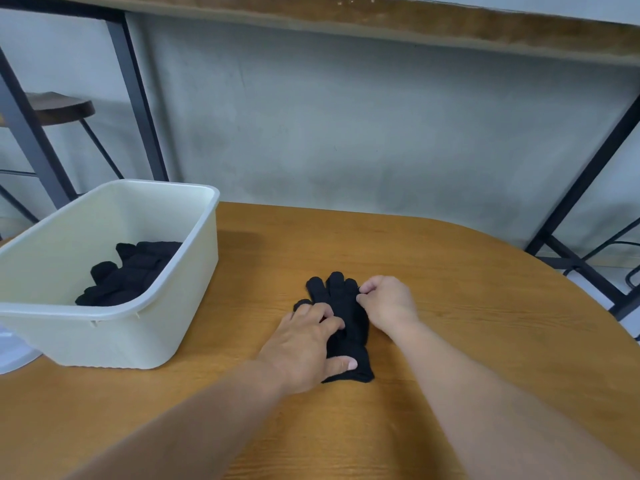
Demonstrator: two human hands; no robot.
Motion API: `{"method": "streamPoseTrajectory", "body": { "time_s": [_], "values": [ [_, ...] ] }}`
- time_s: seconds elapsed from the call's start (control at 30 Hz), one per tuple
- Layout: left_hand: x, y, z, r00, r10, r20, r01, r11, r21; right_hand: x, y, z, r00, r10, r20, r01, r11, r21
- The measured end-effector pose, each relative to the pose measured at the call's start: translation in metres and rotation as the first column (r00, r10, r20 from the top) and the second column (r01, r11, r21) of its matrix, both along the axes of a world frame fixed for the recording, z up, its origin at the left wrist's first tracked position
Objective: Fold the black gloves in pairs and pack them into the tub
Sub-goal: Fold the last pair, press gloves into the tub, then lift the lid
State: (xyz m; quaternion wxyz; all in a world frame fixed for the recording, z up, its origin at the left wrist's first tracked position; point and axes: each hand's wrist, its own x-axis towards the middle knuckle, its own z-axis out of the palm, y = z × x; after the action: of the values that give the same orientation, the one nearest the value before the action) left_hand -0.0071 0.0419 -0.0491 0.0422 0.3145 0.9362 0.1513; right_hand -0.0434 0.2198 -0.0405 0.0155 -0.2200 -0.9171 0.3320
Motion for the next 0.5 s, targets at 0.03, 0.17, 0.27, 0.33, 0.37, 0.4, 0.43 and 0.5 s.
{"method": "streamPoseTrajectory", "body": {
  "time_s": [0.03,0.17,0.27,0.33,0.37,0.4,0.43,0.5],
  "values": [
    [-0.001,-0.001,-0.002,1.000,-0.009,-0.007,0.009,1.000,-0.004,0.001,-0.001,-0.001,1.000,0.025,-0.007,-0.025,0.998,0.060],
    [-0.003,-0.003,-0.002,1.000,-0.027,0.011,0.027,1.000,-0.013,0.006,-0.005,0.002,0.988,0.108,-0.107,-0.085,0.976,0.200],
    [-0.003,-0.006,0.002,0.999,-0.031,0.038,0.030,0.998,0.051,0.016,-0.011,0.011,0.966,0.218,-0.137,-0.198,0.969,0.148],
    [0.000,-0.009,0.005,0.998,-0.051,0.022,0.048,0.990,0.130,0.031,-0.013,0.015,0.948,0.297,-0.111,-0.290,0.954,0.072],
    [0.002,-0.011,0.006,0.998,-0.064,0.021,0.060,0.985,0.165,0.039,-0.013,0.016,0.937,0.338,-0.084,-0.335,0.941,0.048],
    [0.005,-0.013,0.007,0.996,-0.078,0.041,0.069,0.980,0.188,0.046,-0.011,0.014,0.925,0.376,-0.052,-0.375,0.926,0.040],
    [0.008,-0.015,0.007,0.993,-0.093,0.072,0.077,0.977,0.201,0.053,-0.010,0.011,0.912,0.409,-0.023,-0.408,0.912,0.040],
    [0.014,-0.018,0.008,0.984,-0.126,0.124,0.103,0.980,0.171,0.062,-0.008,0.006,0.899,0.438,-0.009,-0.437,0.898,0.048]
  ]
}}
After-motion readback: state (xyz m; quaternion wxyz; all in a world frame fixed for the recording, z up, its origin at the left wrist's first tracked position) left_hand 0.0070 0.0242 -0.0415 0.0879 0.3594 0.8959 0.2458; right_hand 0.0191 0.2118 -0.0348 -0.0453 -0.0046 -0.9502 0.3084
